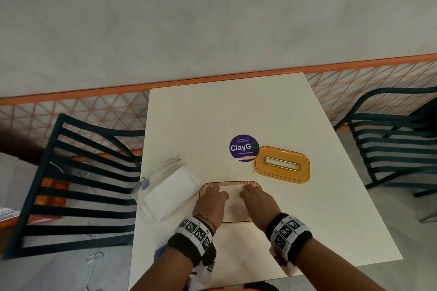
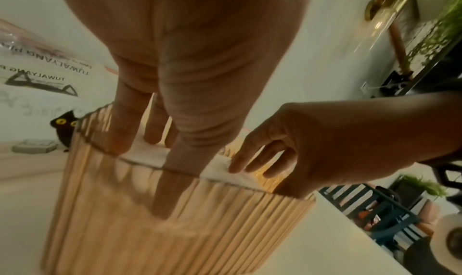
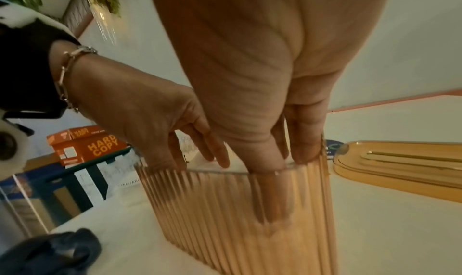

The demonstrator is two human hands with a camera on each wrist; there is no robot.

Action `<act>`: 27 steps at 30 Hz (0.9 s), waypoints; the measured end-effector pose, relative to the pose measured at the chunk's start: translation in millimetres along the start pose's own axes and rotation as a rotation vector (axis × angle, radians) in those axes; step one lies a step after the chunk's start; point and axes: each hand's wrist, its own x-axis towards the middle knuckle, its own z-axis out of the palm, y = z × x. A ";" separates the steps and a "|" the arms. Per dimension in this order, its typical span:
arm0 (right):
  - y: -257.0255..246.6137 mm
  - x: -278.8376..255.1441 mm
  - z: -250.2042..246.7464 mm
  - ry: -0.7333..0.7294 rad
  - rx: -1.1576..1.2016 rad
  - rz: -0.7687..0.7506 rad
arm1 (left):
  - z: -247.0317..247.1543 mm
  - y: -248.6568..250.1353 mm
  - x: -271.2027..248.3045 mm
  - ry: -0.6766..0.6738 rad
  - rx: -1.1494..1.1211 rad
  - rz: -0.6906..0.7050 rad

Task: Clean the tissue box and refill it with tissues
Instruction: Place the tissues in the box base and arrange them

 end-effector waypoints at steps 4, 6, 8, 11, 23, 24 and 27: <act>-1.8 4.4 4.2 -0.017 -0.023 0.013 | 7.9 -2.3 5.1 0.022 -0.004 -0.006; -3.0 6.2 5.1 -0.015 -0.024 0.016 | 8.6 -1.2 6.9 0.048 0.007 0.003; -2.4 6.7 4.6 -0.005 -0.017 0.019 | 8.2 -1.1 7.3 0.074 0.007 0.009; 2.9 8.3 4.7 0.005 -0.012 0.022 | 11.2 -1.8 7.5 0.071 -0.022 0.013; 1.0 10.6 -3.1 -0.024 -0.020 0.030 | 8.1 4.2 9.0 0.044 -0.058 0.012; 0.8 10.2 -5.0 0.001 -0.014 0.027 | 2.8 3.2 6.4 0.056 -0.095 0.016; 6.9 4.9 -13.0 0.146 0.055 0.028 | -19.3 -13.1 -7.1 0.244 -0.277 -0.072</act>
